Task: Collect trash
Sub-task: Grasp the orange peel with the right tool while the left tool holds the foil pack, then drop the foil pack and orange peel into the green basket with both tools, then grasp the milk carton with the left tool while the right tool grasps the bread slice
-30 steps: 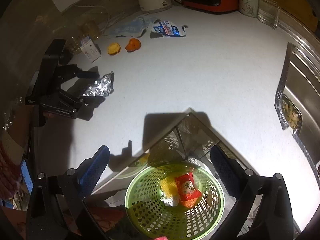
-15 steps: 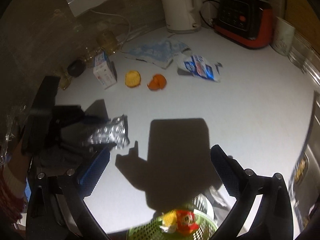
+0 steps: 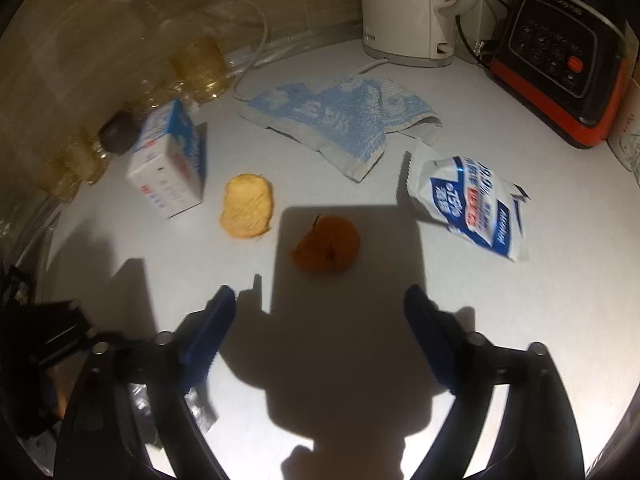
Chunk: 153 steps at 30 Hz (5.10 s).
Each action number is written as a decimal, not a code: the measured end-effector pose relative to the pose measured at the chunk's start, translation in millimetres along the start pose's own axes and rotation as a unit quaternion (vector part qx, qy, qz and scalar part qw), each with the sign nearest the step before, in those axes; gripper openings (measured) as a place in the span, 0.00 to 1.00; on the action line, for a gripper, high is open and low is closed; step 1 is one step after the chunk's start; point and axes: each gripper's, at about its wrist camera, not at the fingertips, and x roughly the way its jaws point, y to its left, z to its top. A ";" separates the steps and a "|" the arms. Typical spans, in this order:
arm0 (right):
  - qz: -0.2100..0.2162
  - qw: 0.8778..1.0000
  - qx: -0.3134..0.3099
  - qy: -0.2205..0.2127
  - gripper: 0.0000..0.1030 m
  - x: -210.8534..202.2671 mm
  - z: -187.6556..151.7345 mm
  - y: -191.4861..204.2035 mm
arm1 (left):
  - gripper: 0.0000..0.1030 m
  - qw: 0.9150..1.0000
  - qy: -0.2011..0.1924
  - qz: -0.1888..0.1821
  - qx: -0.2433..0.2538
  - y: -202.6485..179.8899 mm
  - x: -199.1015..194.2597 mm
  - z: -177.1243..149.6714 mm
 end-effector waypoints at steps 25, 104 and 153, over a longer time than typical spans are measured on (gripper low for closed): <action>-0.020 0.999 0.018 -0.031 0.28 -38.1 -16.8 -8.5 | 0.51 0.999 -0.022 0.015 -0.024 -19.6 -22.5 3.3; 0.038 0.998 -0.008 0.053 0.87 -171.1 -336.5 -6.6 | 0.91 0.990 -0.020 0.060 -0.128 -207.6 -94.3 -101.7; 0.022 0.997 -0.065 -0.022 0.87 23.0 16.2 40.9 | 0.92 0.882 -0.009 0.222 -0.416 135.4 8.2 77.2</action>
